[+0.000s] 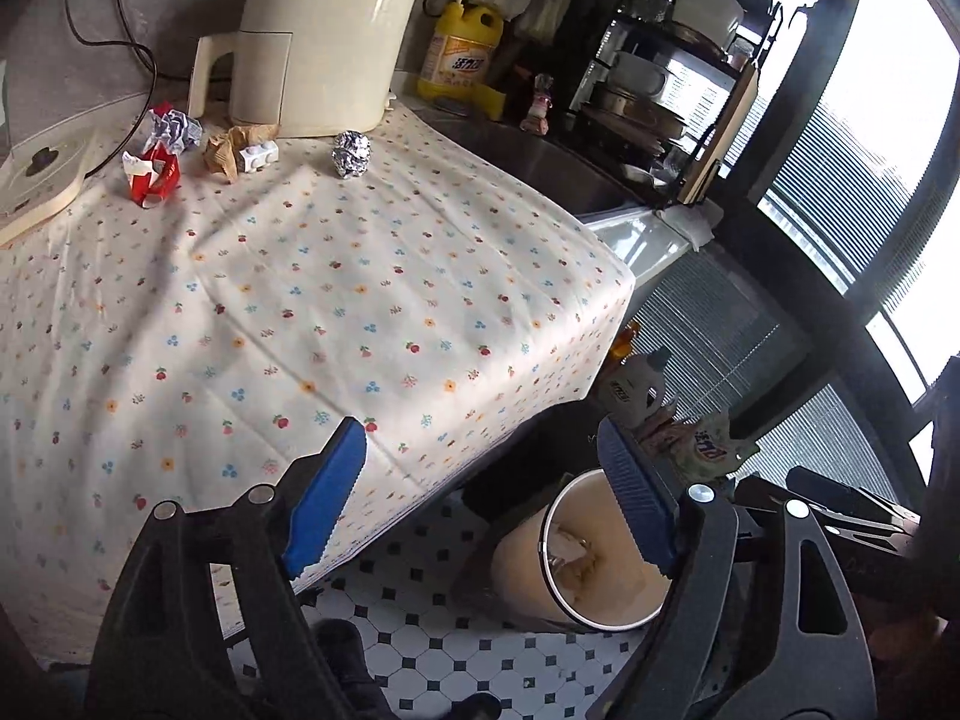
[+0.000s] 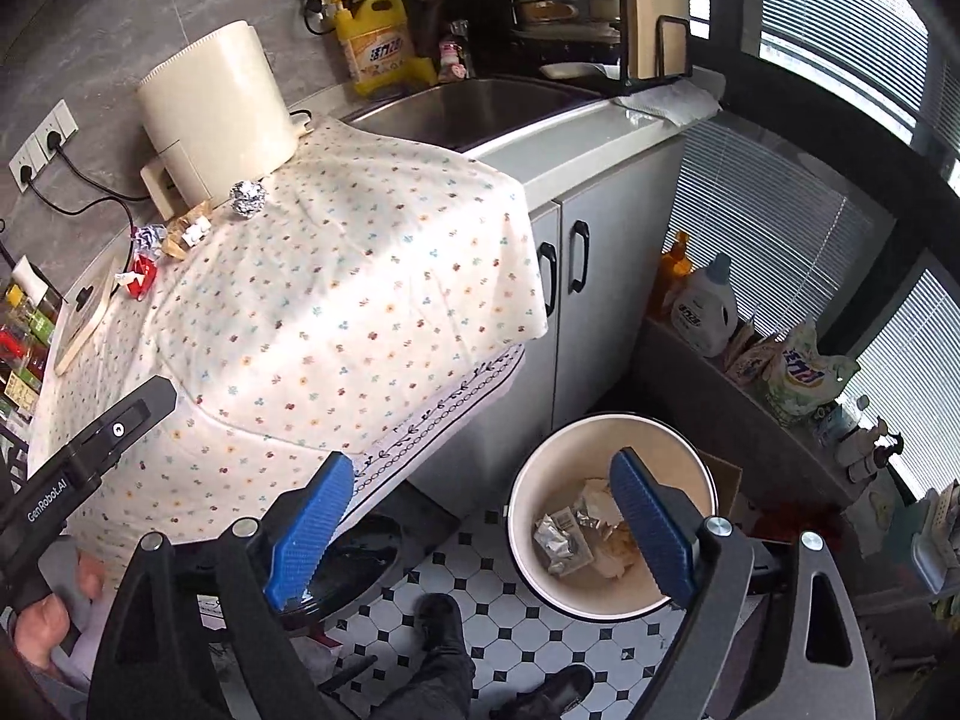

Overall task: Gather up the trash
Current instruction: 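Move both grippers back to the counter toward the red box and paper, then grasp the red-and-white box with the left gripper while the right grasps brown paper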

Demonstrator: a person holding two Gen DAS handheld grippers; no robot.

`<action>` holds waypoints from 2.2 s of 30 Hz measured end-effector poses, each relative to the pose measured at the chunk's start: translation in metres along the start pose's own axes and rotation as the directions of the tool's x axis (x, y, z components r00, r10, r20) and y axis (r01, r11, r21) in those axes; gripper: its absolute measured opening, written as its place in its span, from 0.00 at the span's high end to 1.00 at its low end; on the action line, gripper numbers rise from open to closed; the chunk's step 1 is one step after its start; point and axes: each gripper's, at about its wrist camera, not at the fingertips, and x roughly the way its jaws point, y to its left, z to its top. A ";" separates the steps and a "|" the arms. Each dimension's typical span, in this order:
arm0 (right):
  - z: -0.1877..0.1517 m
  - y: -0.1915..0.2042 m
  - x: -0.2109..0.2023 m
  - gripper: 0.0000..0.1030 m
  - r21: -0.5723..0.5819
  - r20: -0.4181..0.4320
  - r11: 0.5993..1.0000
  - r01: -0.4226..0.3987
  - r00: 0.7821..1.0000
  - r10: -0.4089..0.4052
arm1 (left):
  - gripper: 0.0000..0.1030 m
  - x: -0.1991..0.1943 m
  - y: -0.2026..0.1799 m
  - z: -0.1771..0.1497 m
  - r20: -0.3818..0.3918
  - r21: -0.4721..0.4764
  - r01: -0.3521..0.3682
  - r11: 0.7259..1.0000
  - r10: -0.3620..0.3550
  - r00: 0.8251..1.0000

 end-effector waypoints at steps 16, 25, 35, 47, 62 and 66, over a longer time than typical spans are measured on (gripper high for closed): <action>0.053 0.114 -0.004 0.10 -0.132 0.107 0.982 -0.132 0.983 0.147 | 0.18 -0.054 0.083 0.053 0.138 -0.071 -0.122 0.990 0.131 0.982; 0.079 0.180 0.007 0.08 -0.186 0.144 0.967 -0.173 0.969 0.201 | 0.16 -0.074 0.143 0.083 0.192 -0.121 -0.174 0.977 0.195 0.962; 0.109 0.231 0.038 0.08 -0.192 0.161 0.964 -0.185 0.963 0.217 | 0.14 -0.063 0.201 0.120 0.212 -0.137 -0.189 0.972 0.216 0.953; 0.144 0.257 0.082 0.09 -0.168 0.157 0.974 -0.151 0.971 0.178 | 0.16 -0.010 0.238 0.163 0.171 -0.103 -0.183 0.978 0.199 0.965; 0.165 0.321 0.153 0.35 -0.252 0.025 0.947 -0.201 0.977 0.214 | 0.61 0.072 0.291 0.170 0.012 -0.167 -0.120 0.979 0.124 0.992; 0.167 0.339 0.170 0.40 -0.278 -0.013 0.937 -0.212 0.976 0.217 | 0.80 0.080 0.296 0.171 0.015 -0.159 -0.087 0.983 0.091 0.996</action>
